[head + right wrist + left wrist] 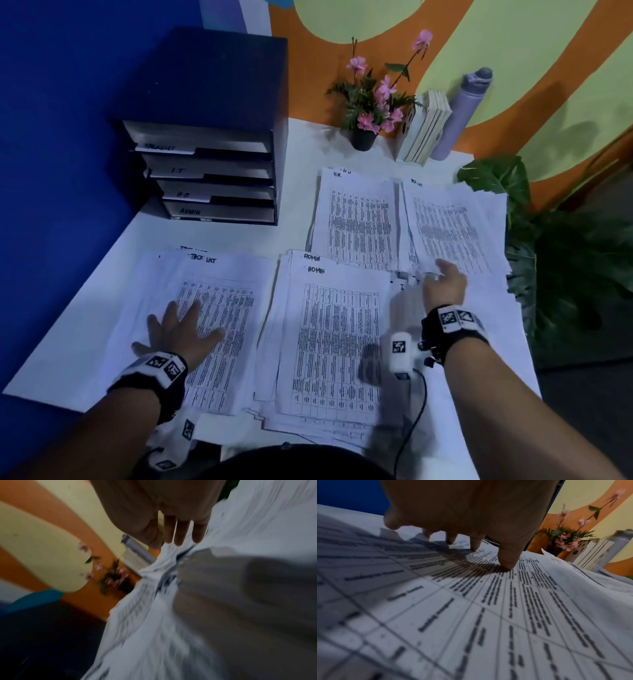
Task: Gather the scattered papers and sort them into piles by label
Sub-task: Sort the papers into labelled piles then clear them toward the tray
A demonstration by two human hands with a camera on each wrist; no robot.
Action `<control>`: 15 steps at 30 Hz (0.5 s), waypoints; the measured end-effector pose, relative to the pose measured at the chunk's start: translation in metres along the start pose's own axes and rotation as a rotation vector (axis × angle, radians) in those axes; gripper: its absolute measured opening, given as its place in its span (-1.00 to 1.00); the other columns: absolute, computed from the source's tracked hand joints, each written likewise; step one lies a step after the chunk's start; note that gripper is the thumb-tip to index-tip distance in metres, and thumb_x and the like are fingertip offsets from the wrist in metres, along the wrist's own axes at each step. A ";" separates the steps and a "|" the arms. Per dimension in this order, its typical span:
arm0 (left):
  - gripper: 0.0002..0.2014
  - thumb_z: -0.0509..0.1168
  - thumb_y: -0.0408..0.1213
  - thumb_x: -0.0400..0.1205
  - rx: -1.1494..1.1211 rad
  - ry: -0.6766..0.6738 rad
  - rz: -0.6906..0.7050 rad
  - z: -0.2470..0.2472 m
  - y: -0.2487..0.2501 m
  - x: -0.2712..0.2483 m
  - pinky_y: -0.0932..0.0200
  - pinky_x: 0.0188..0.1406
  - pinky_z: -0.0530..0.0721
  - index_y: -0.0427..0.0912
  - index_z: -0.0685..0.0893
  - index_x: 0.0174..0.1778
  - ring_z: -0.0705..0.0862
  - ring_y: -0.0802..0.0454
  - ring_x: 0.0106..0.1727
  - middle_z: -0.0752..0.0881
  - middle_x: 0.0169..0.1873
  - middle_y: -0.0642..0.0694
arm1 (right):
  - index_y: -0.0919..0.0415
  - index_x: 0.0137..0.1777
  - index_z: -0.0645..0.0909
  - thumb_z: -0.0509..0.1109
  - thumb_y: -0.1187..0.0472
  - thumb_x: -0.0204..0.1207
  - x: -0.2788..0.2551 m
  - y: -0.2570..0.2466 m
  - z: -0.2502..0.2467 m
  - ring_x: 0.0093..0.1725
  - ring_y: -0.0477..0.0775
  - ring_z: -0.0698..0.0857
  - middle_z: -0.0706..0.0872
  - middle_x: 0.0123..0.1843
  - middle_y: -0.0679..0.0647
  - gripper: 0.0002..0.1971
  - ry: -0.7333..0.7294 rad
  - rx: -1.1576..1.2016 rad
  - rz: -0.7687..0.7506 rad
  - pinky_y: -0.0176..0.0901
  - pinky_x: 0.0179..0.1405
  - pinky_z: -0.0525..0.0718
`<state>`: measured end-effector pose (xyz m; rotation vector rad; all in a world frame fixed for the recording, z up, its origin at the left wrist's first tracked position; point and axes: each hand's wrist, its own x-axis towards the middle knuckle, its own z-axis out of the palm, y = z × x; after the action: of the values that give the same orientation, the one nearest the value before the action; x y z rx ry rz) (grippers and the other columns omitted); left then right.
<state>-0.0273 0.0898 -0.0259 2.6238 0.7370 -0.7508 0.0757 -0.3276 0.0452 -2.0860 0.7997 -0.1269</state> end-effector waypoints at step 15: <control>0.34 0.63 0.25 0.12 -0.066 0.079 0.038 -0.012 -0.043 0.005 -0.11 0.53 0.35 0.01 -0.05 0.68 0.25 -0.21 0.57 0.24 0.54 -0.24 | 0.21 0.19 0.65 0.40 0.00 0.57 -0.171 -0.009 0.150 0.12 0.14 0.69 0.74 0.09 0.13 -0.67 -0.818 -0.338 -0.227 -0.15 0.10 0.61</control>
<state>-0.0428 0.1320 -0.0254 2.6130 0.7191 -0.6048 0.0003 -0.1185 -0.0065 -2.2492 0.0830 0.7415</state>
